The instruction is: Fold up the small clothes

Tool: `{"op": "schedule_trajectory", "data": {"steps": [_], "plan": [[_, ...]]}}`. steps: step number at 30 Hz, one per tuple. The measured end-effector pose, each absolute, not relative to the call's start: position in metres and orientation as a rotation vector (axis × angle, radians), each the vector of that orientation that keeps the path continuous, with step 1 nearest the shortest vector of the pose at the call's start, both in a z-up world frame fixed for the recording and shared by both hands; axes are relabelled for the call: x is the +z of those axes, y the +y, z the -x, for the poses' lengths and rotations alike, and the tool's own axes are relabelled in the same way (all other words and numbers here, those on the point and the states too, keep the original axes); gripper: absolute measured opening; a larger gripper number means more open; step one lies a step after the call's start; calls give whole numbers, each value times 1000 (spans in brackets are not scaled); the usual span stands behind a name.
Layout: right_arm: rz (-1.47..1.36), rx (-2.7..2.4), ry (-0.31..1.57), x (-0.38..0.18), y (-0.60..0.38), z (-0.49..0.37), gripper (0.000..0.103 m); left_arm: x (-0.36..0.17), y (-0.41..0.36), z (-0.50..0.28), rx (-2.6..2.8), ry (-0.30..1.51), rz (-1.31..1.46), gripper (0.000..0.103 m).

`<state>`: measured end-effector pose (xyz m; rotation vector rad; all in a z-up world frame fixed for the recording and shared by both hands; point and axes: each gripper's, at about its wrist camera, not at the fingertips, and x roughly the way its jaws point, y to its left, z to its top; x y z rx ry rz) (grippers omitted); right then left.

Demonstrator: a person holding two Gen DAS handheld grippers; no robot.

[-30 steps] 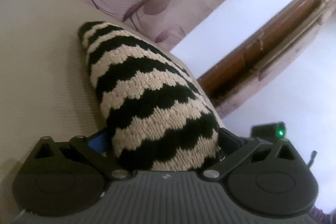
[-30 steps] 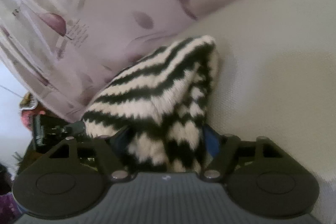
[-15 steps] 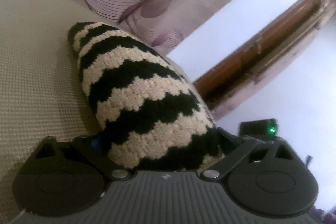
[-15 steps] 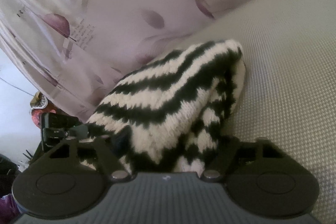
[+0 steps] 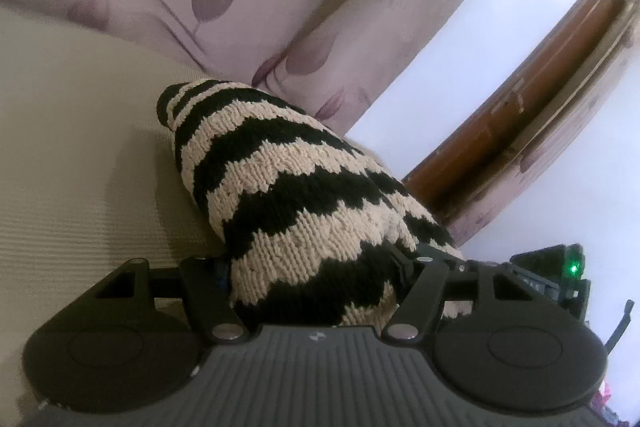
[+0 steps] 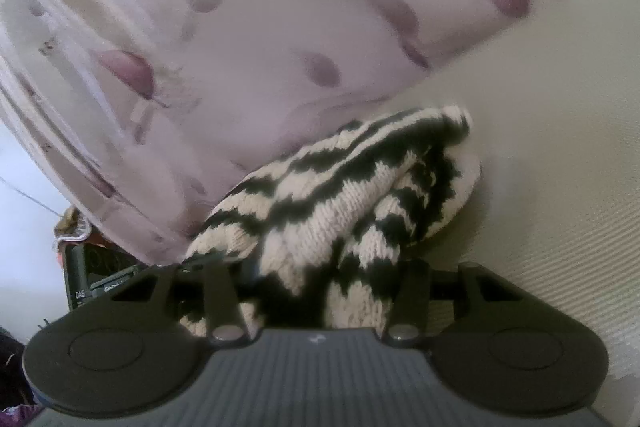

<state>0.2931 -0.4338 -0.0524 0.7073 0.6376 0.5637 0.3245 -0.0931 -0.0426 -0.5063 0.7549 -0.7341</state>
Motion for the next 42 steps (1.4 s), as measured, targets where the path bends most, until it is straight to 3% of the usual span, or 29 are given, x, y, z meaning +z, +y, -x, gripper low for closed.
{"op": "schedule_trajectory", "data": {"steps": [14,25,42], "plan": [[-736,671,583,-6,-347,-222,47,14,3,-223,-682,699,419,66],[-731,685,613,-19,-299,-179,47,-3,43,-179,-652,714,392,66],[-761,646,673,-62,-282,-152,47,-36,45,-158,-642,726,310,67]]}}
